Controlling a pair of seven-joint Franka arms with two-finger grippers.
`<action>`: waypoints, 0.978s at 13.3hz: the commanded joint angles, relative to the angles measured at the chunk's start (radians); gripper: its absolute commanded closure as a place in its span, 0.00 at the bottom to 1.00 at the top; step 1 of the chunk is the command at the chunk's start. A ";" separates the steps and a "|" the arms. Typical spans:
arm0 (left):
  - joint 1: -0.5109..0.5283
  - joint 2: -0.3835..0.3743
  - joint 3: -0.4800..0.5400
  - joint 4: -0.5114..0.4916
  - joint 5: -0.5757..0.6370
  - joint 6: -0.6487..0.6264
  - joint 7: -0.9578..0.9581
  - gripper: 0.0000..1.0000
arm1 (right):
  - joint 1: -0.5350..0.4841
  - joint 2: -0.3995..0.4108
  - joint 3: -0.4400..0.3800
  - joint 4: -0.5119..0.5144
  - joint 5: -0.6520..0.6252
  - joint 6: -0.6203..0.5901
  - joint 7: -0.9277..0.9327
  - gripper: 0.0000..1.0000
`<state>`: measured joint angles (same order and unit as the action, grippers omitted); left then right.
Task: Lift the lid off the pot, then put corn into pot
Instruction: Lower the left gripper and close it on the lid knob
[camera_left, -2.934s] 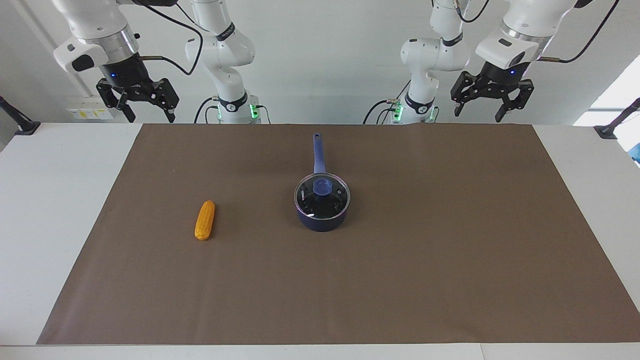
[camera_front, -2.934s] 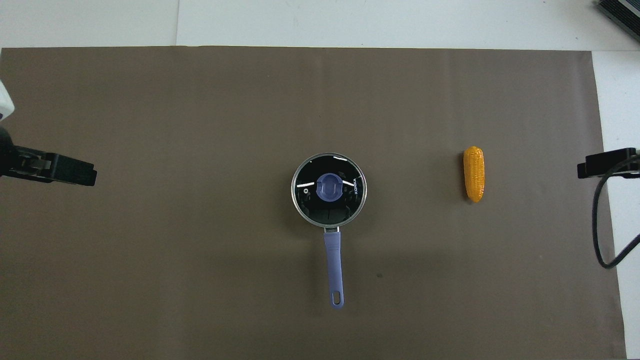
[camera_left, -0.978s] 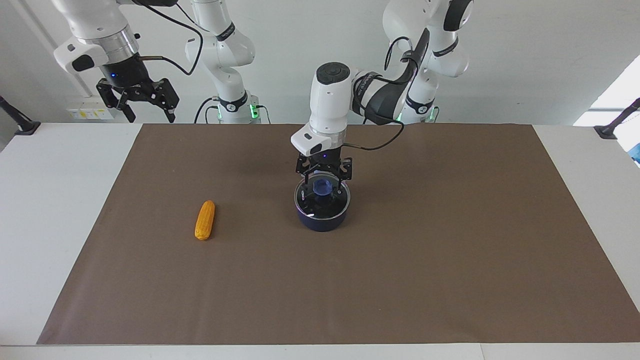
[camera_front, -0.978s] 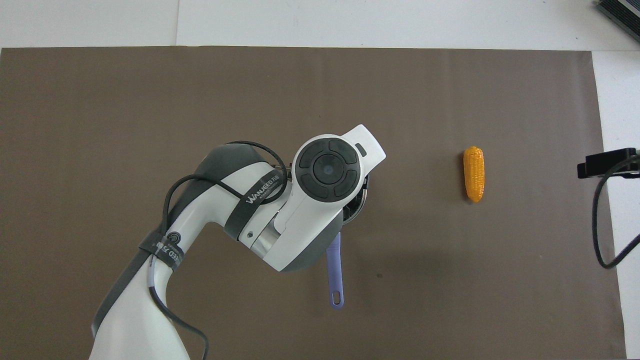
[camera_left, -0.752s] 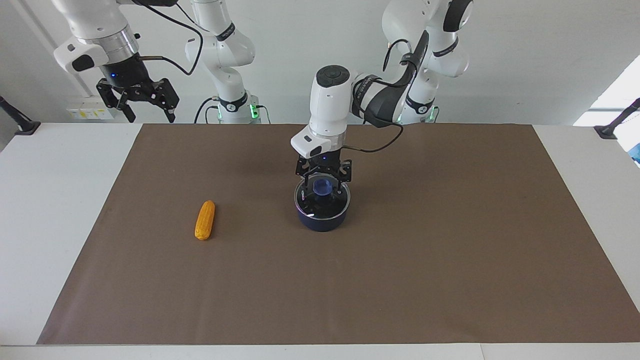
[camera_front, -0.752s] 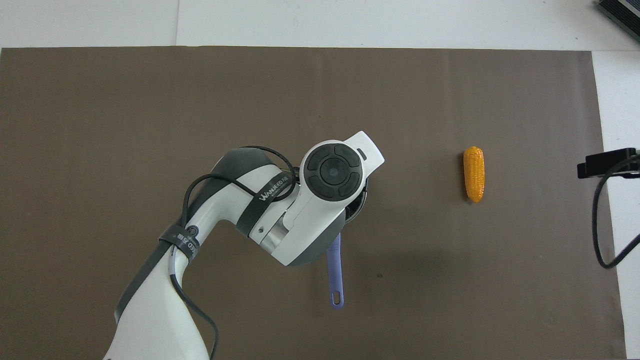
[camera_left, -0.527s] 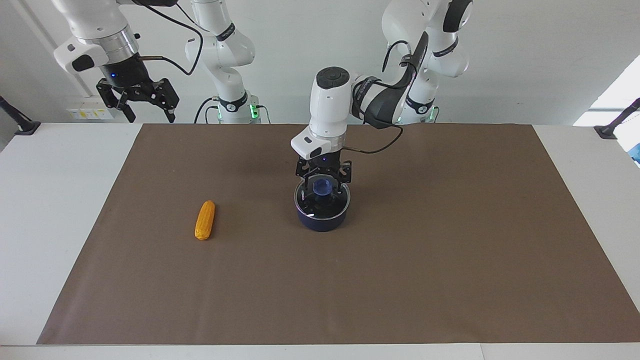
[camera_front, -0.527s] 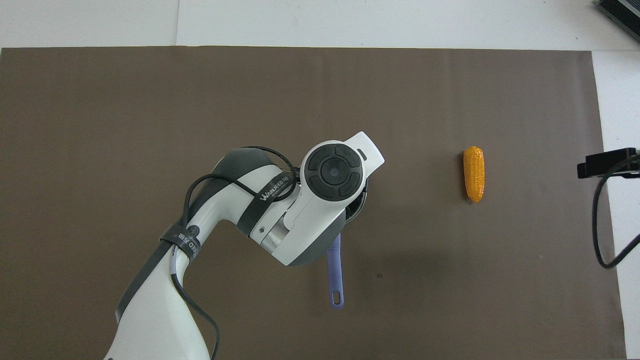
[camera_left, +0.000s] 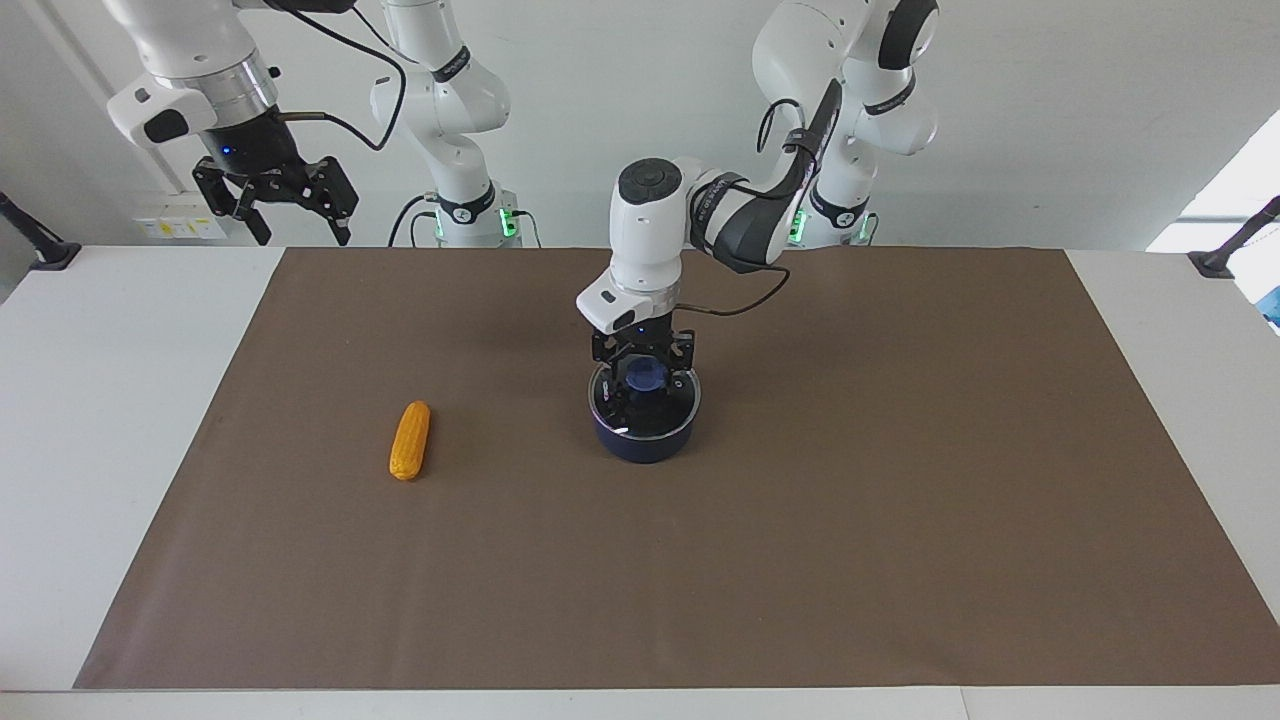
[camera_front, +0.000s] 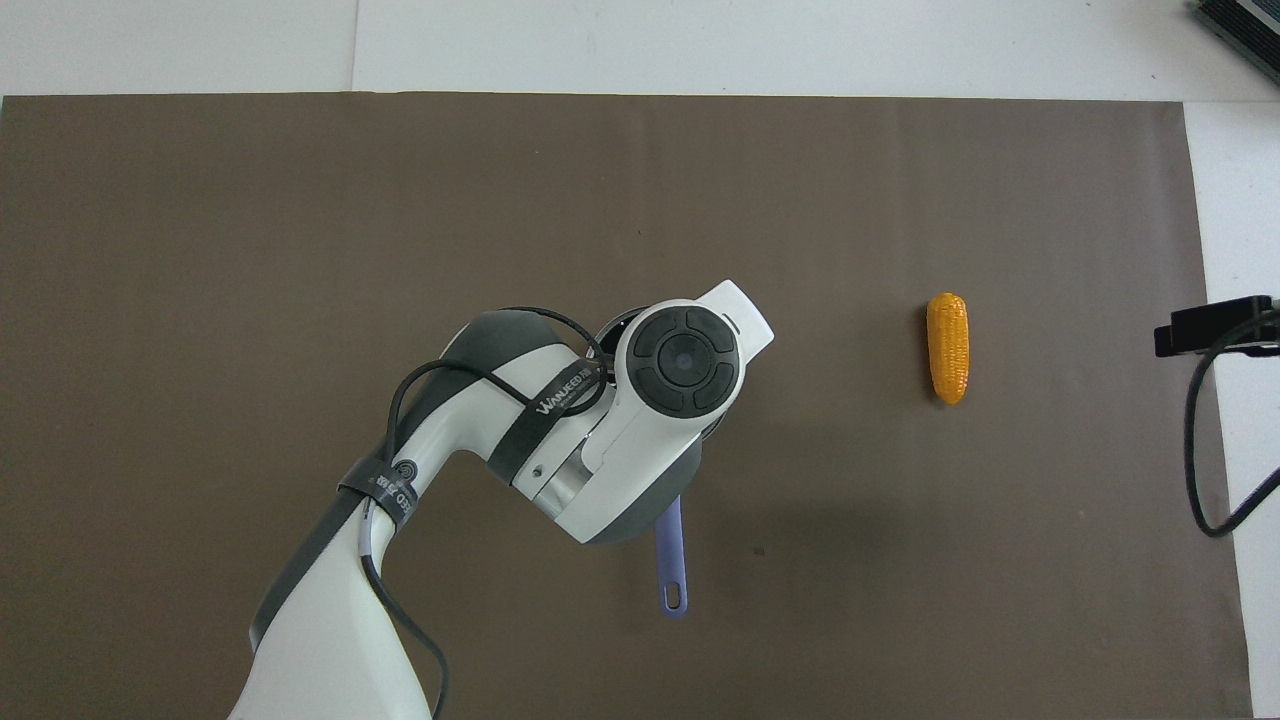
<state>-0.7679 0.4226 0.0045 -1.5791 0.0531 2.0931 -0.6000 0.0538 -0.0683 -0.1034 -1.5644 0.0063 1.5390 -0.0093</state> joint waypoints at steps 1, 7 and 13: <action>-0.019 -0.024 0.017 -0.025 0.037 -0.030 -0.021 0.28 | -0.006 -0.005 0.002 0.001 0.004 0.003 -0.020 0.00; -0.019 -0.025 0.015 -0.015 0.097 -0.035 -0.023 0.64 | -0.006 -0.005 0.002 0.001 0.004 0.003 -0.020 0.00; -0.019 -0.070 0.015 -0.006 0.096 -0.067 -0.018 0.93 | -0.006 -0.005 0.002 0.001 0.004 0.004 -0.020 0.00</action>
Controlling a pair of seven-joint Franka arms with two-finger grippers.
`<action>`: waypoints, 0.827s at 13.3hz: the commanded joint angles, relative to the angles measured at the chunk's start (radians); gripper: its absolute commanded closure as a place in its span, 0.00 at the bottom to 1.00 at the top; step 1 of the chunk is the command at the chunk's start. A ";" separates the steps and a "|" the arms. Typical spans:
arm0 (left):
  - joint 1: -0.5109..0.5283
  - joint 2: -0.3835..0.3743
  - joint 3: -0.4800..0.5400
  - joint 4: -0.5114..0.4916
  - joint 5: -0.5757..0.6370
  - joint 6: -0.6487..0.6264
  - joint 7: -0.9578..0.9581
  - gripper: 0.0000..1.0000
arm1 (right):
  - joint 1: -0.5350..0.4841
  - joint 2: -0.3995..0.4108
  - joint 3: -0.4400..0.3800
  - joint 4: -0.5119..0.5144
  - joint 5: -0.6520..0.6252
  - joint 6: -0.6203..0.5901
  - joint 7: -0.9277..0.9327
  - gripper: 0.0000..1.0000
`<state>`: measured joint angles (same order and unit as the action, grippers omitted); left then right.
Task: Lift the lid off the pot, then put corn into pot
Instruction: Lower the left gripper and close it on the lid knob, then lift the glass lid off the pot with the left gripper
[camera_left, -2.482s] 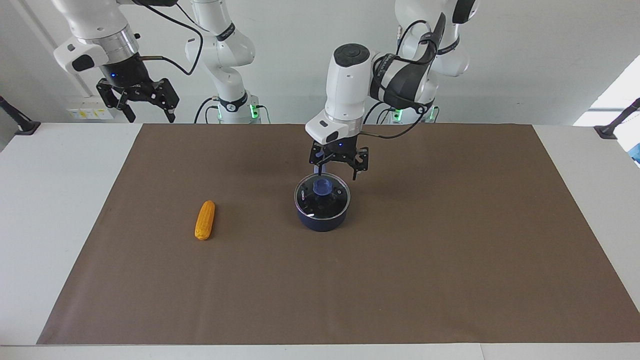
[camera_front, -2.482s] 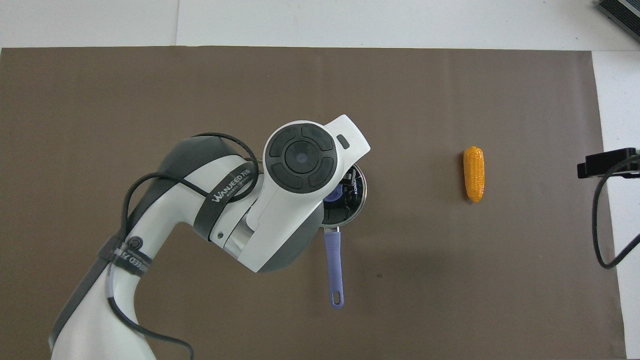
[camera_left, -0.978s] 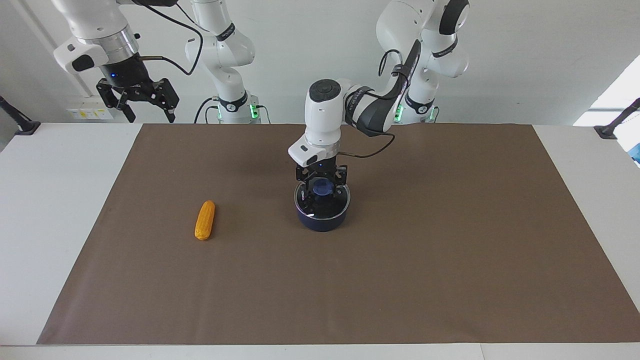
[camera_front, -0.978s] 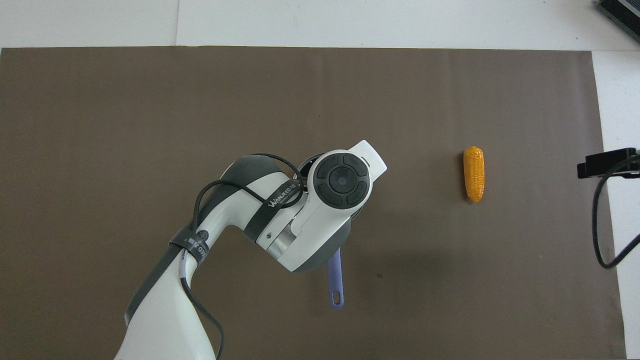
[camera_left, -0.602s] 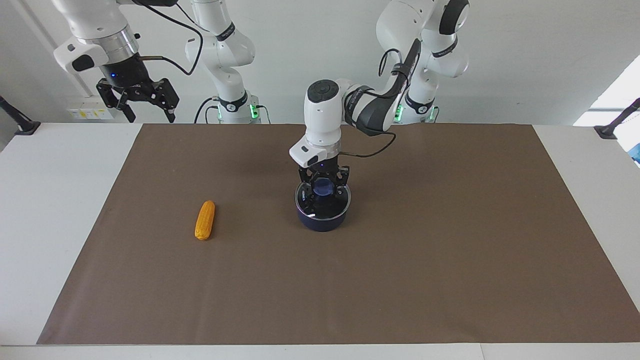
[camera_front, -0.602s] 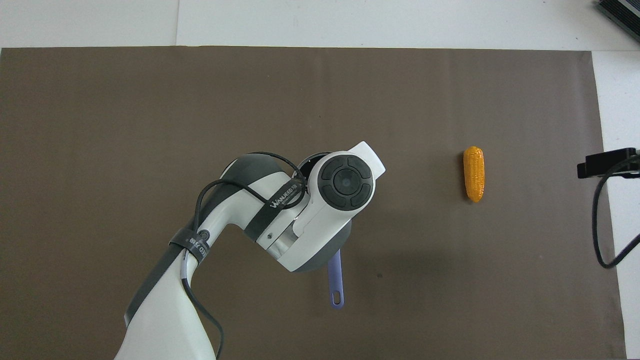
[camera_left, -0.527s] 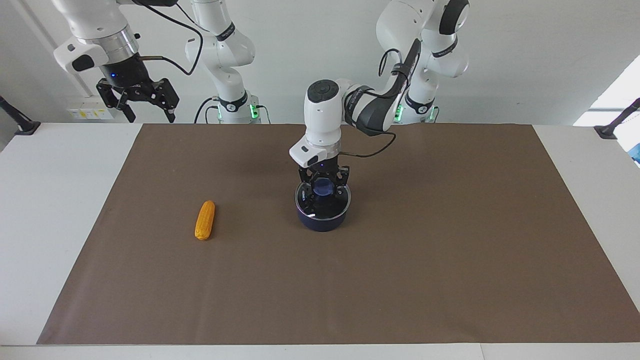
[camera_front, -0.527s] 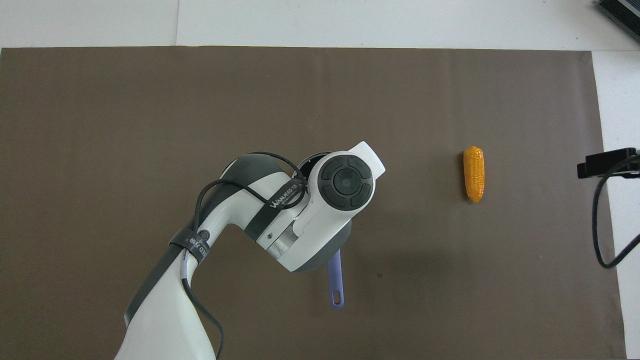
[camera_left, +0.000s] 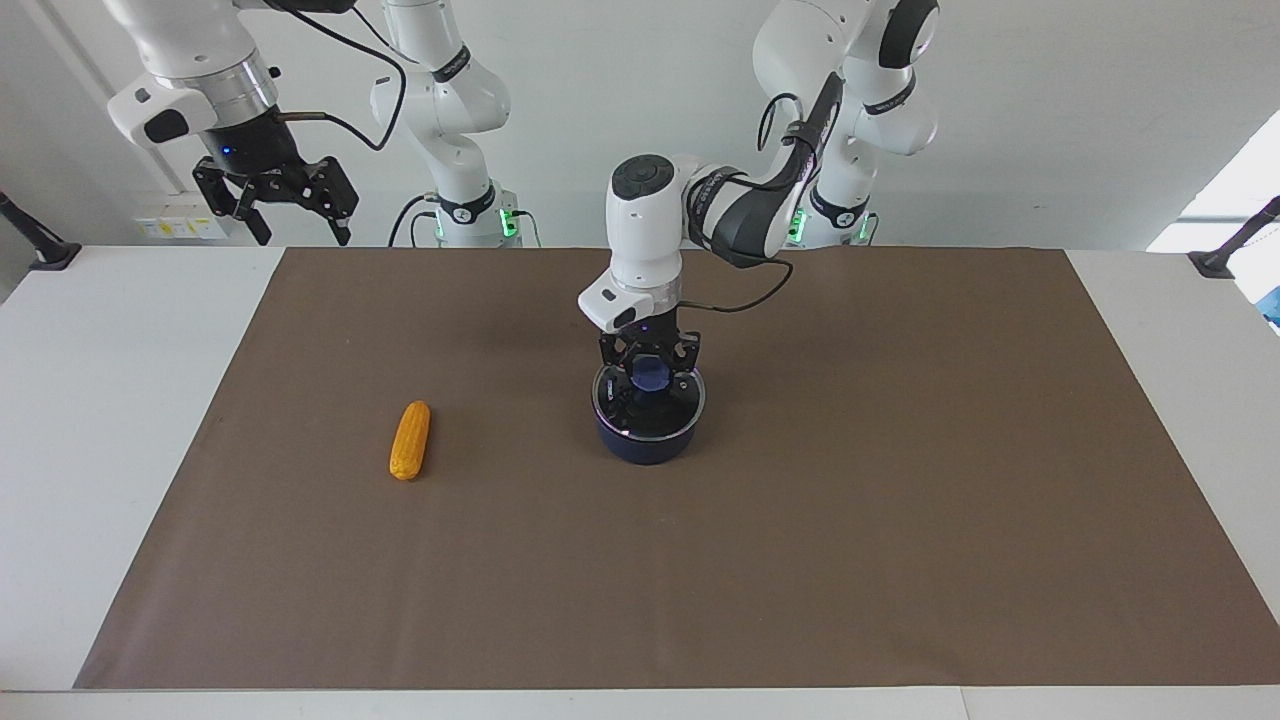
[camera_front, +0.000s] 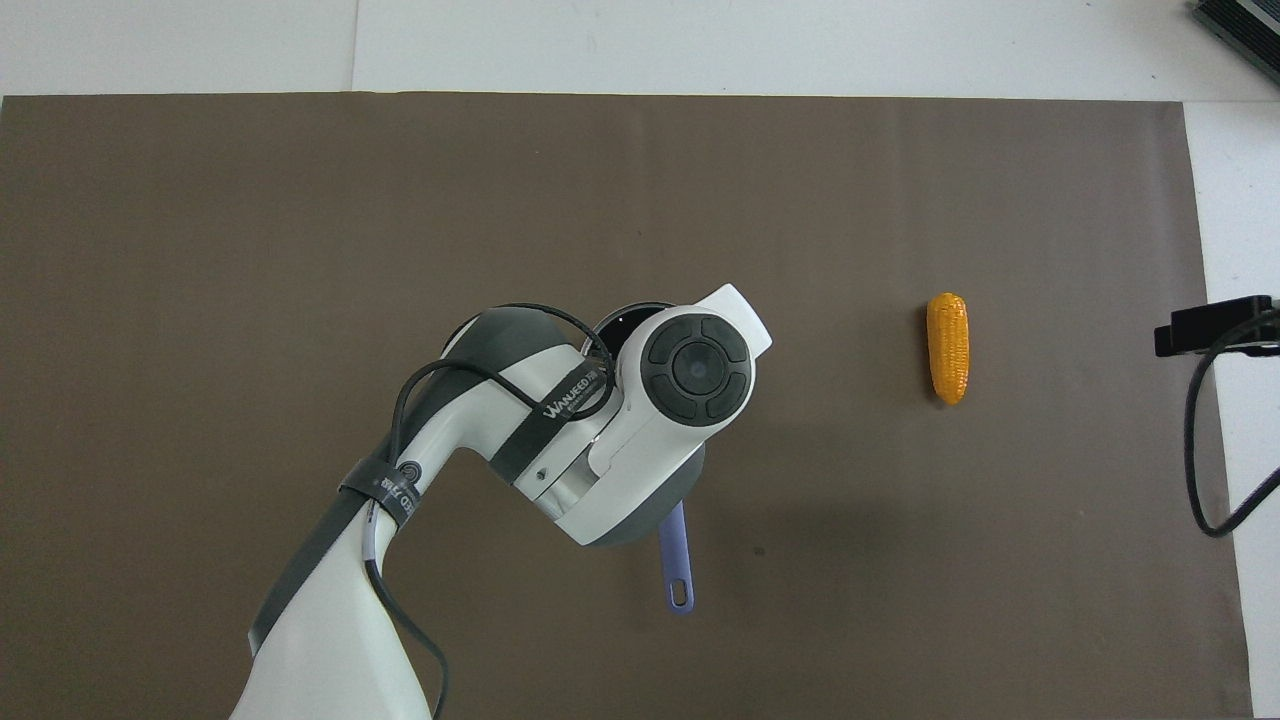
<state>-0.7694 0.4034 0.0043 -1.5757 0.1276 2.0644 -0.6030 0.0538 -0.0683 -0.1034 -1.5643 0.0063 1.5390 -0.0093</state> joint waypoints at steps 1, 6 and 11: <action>-0.016 -0.058 0.016 -0.003 0.021 -0.047 -0.015 0.93 | -0.006 -0.005 0.002 0.001 0.004 0.004 -0.020 0.00; 0.031 -0.087 0.029 -0.017 0.076 -0.113 -0.001 0.97 | -0.006 -0.005 0.001 0.001 0.004 -0.003 -0.020 0.00; 0.188 -0.094 0.026 -0.064 0.075 -0.087 0.121 1.00 | -0.003 -0.024 0.027 -0.016 0.008 -0.016 -0.024 0.00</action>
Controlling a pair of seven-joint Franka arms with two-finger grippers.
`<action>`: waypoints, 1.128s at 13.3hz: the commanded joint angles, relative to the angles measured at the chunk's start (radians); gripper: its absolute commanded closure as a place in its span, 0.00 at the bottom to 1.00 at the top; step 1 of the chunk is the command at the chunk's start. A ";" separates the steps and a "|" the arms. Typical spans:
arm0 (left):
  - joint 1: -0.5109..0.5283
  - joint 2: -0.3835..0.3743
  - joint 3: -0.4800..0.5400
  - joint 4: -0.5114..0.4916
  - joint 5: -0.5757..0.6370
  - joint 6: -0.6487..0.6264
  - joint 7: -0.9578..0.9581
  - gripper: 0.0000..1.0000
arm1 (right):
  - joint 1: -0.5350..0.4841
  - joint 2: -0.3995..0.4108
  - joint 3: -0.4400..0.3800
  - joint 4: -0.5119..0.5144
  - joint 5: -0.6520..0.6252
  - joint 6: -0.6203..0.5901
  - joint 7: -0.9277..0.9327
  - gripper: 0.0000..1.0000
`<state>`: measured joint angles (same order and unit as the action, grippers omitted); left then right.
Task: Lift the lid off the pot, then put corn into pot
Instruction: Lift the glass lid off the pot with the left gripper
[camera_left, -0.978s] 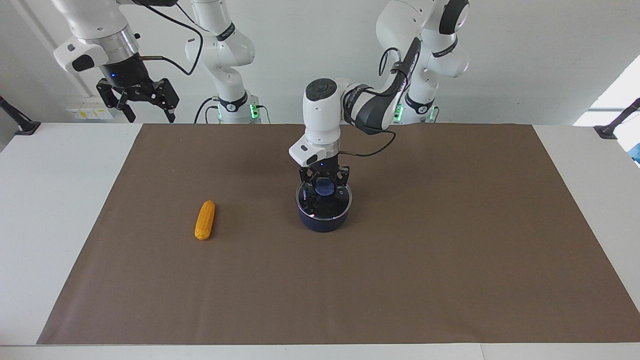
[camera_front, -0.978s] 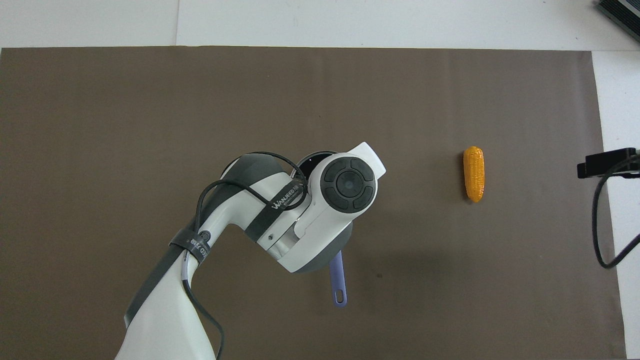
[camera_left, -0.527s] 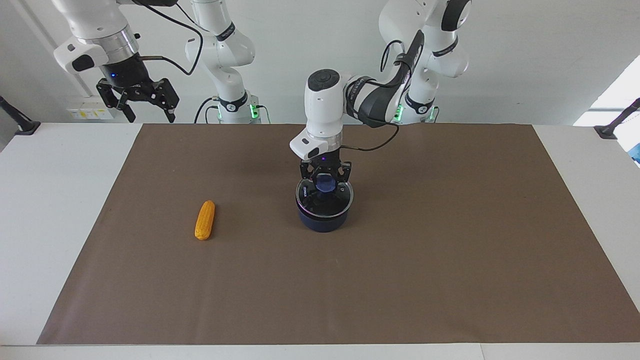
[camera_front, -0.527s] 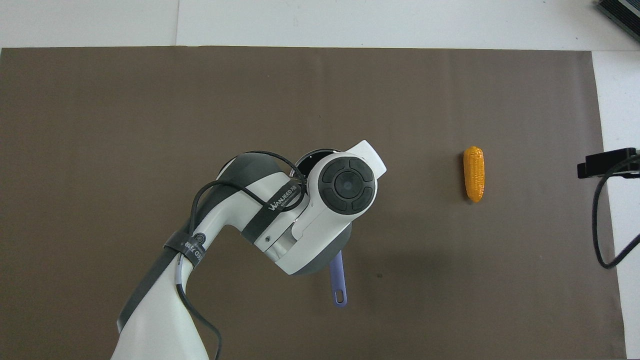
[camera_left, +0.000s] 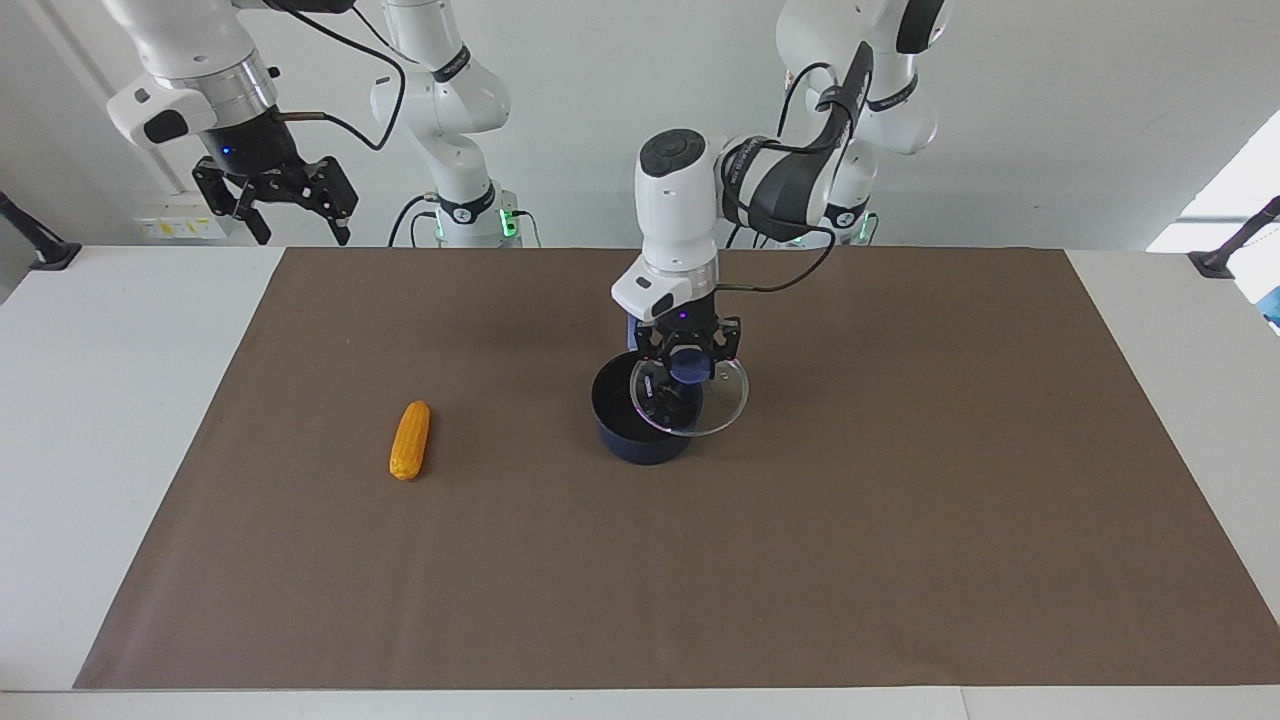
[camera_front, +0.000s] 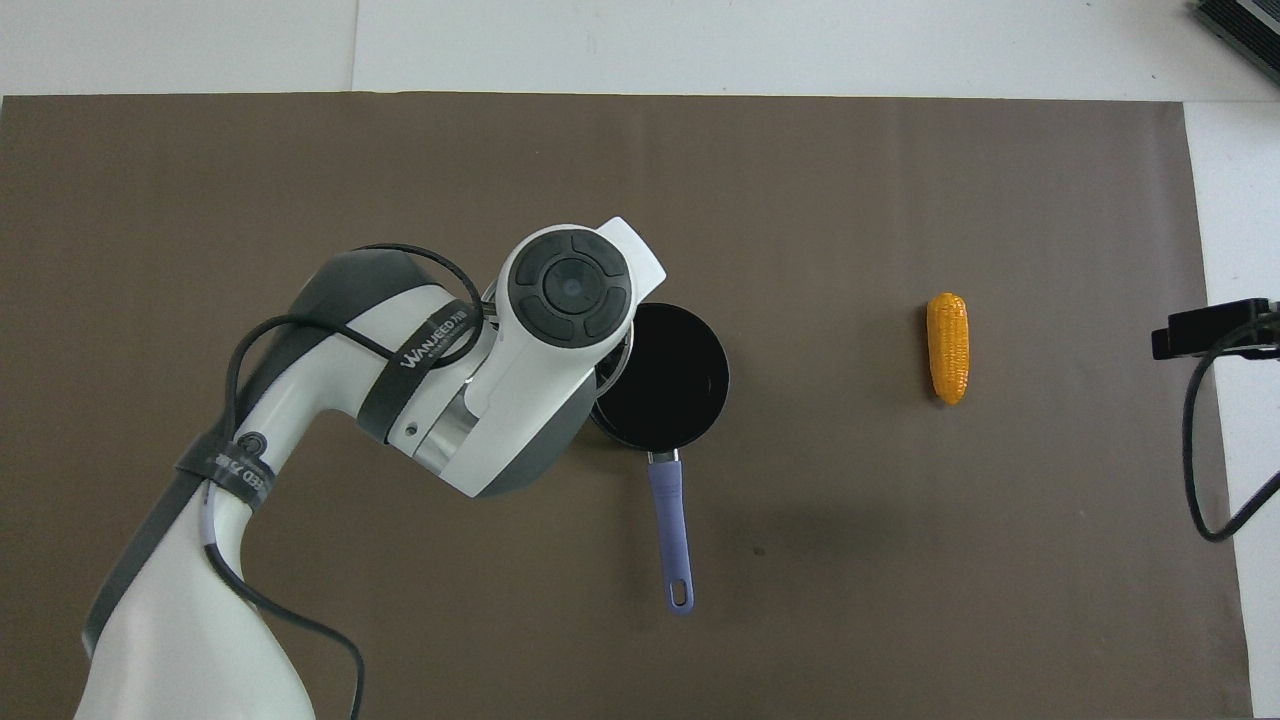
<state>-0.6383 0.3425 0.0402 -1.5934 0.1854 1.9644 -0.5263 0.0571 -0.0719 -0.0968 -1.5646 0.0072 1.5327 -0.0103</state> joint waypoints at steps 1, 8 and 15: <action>0.083 -0.031 -0.011 -0.054 0.017 0.063 0.061 1.00 | -0.007 -0.020 0.020 -0.015 0.007 -0.009 -0.025 0.00; 0.363 -0.030 -0.013 -0.135 -0.101 0.186 0.465 1.00 | -0.011 -0.043 0.019 -0.138 -0.006 0.120 -0.014 0.00; 0.620 -0.004 -0.013 -0.154 -0.149 0.246 0.931 1.00 | -0.020 0.081 0.019 -0.336 -0.010 0.460 -0.025 0.00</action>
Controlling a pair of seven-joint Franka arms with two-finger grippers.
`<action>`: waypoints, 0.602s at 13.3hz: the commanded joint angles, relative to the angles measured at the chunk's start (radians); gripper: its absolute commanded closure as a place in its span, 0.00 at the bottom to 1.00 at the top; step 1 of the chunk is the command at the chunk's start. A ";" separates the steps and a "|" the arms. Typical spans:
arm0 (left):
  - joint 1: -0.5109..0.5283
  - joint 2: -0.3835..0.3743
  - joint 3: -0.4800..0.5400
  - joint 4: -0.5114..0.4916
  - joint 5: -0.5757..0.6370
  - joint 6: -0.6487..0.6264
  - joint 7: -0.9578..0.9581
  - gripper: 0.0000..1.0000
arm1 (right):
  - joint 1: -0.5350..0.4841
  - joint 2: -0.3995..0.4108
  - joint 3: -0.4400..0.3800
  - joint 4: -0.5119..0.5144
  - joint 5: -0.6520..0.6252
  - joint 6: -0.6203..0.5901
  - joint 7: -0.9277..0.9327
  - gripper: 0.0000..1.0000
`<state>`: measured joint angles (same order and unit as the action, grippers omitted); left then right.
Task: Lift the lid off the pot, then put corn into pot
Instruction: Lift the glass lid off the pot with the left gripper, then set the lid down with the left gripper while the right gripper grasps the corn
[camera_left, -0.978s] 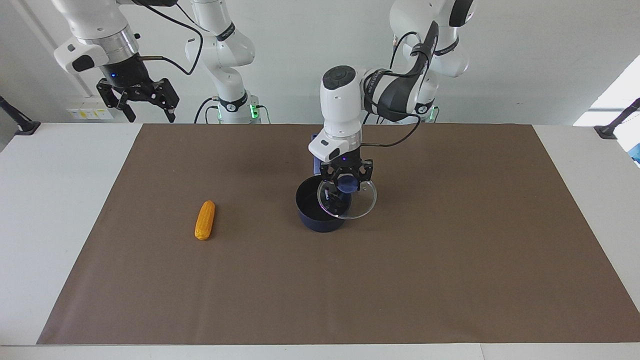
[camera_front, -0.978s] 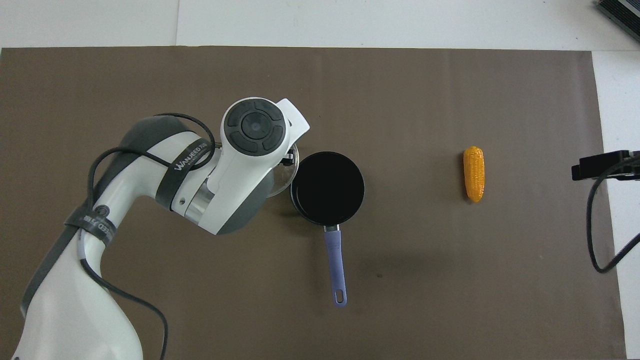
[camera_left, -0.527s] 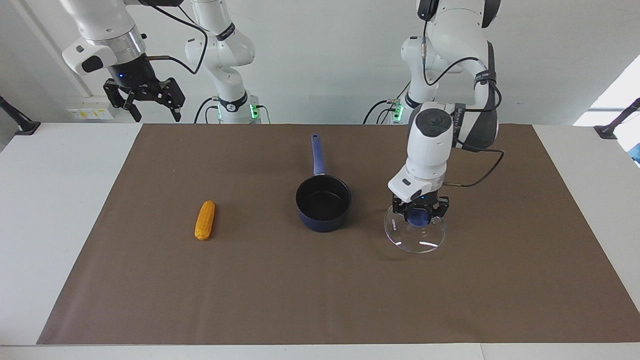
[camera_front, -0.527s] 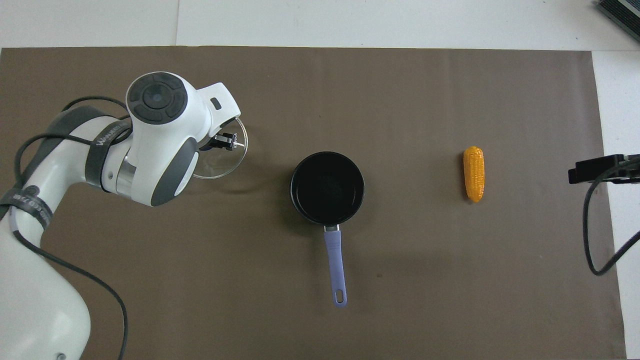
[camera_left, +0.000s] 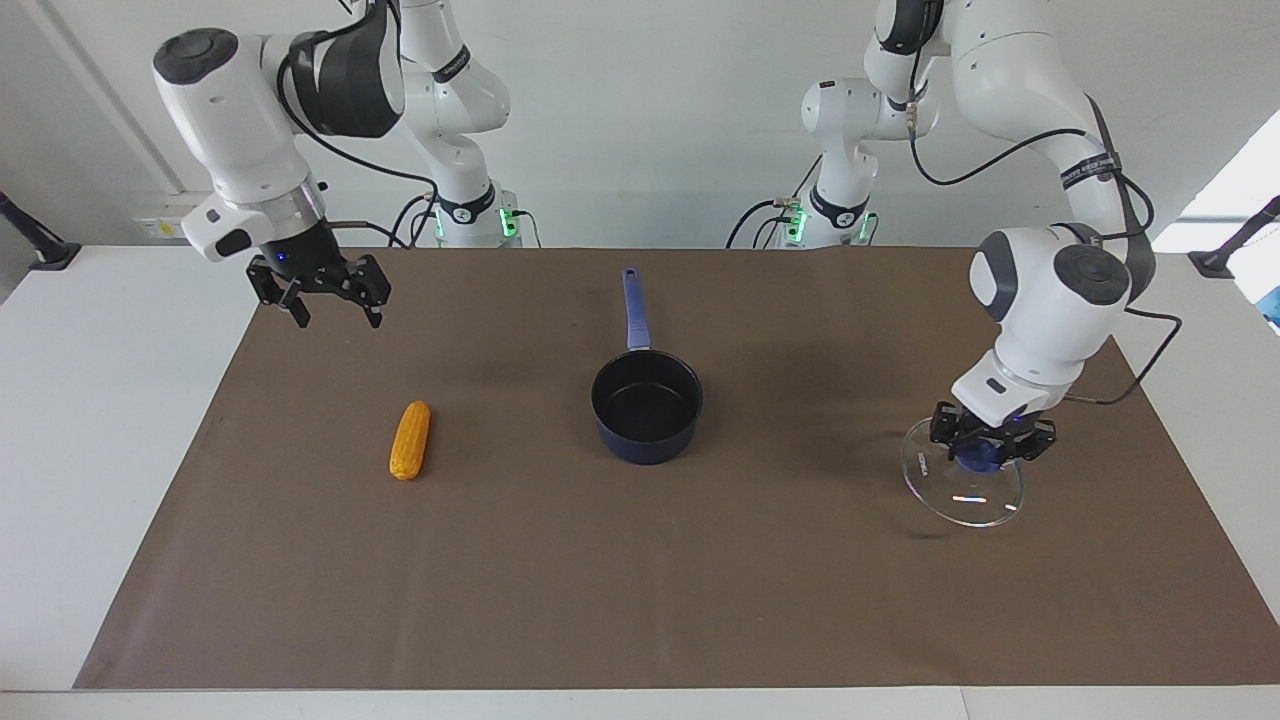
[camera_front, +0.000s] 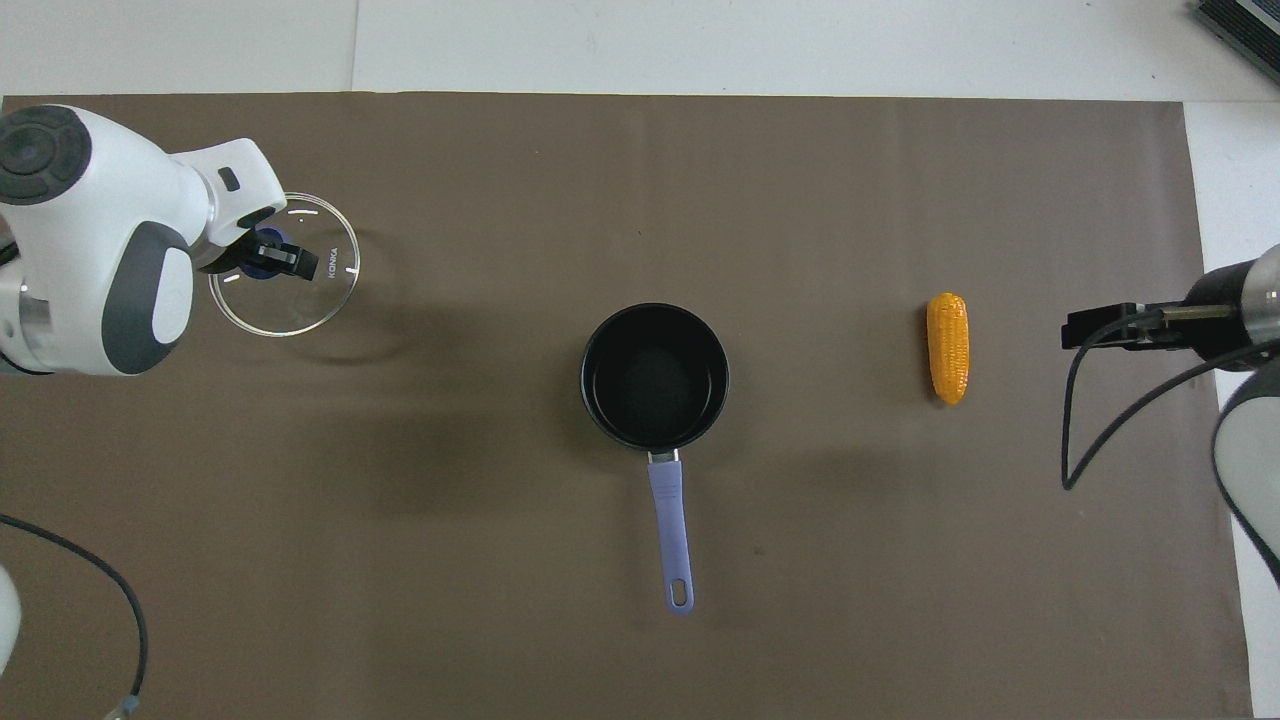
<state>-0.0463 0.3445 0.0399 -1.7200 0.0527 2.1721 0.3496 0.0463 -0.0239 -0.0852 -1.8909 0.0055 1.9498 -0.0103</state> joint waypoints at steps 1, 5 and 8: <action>0.046 0.001 -0.011 -0.032 -0.019 0.058 0.068 1.00 | -0.009 0.076 0.007 -0.013 -0.009 0.078 -0.023 0.00; 0.057 0.002 -0.012 -0.111 -0.020 0.159 0.060 1.00 | 0.010 0.231 0.007 -0.020 -0.010 0.262 -0.026 0.00; 0.037 0.007 -0.014 -0.136 -0.030 0.190 0.039 1.00 | 0.010 0.292 0.007 -0.059 -0.009 0.331 -0.019 0.00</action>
<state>0.0045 0.3699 0.0227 -1.8237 0.0447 2.3286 0.3965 0.0632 0.2497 -0.0819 -1.9203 0.0055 2.2464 -0.0114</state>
